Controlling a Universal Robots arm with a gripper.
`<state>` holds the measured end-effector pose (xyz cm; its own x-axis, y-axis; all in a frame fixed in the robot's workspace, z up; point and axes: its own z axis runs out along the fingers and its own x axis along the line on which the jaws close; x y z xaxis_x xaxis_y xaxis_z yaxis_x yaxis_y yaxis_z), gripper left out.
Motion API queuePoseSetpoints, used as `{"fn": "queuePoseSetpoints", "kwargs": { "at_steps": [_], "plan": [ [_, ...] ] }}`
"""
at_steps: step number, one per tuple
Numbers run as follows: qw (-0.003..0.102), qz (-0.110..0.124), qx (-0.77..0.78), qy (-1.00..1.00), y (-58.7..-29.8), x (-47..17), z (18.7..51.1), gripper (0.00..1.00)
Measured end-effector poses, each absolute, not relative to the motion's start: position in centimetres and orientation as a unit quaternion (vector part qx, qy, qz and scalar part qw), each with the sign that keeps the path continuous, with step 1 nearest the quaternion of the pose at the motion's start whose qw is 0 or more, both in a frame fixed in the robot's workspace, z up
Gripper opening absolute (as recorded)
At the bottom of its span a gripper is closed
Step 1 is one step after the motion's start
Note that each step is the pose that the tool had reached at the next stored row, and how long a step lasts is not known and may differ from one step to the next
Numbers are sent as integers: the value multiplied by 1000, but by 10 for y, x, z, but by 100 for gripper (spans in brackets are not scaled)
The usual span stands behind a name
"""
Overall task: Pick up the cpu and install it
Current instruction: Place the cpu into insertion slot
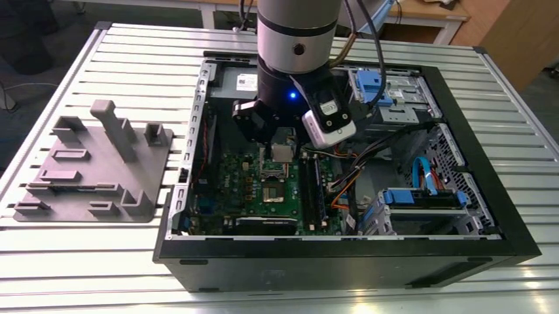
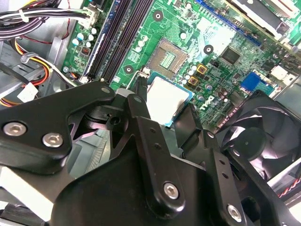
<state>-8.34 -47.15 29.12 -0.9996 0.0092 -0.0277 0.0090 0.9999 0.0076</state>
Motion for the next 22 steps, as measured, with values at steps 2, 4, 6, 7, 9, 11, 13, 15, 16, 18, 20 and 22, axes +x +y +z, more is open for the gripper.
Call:
{"fn": "queuePoseSetpoints", "kwargs": {
  "at_steps": [2,4,6,7,9,11,13,15,16,18,20,22],
  "plan": [
    [14,4,5,1000,-472,-84,290,47],
    [14,4,5,1000,-473,-85,289,47],
    [14,4,5,1000,-474,-85,287,47],
    [14,4,5,1000,-474,-85,286,47],
    [14,4,5,1000,-475,-85,282,47],
    [14,4,5,1000,-475,-86,279,47],
    [14,4,5,1000,-475,-86,275,47],
    [14,4,5,1000,-475,-87,272,47],
    [14,4,5,1000,-475,-88,270,47],
    [14,4,5,1000,-475,-88,266,47],
    [14,4,5,1000,-475,-89,262,47],
    [14,4,5,1000,-475,-90,259,47]
  ]
}}
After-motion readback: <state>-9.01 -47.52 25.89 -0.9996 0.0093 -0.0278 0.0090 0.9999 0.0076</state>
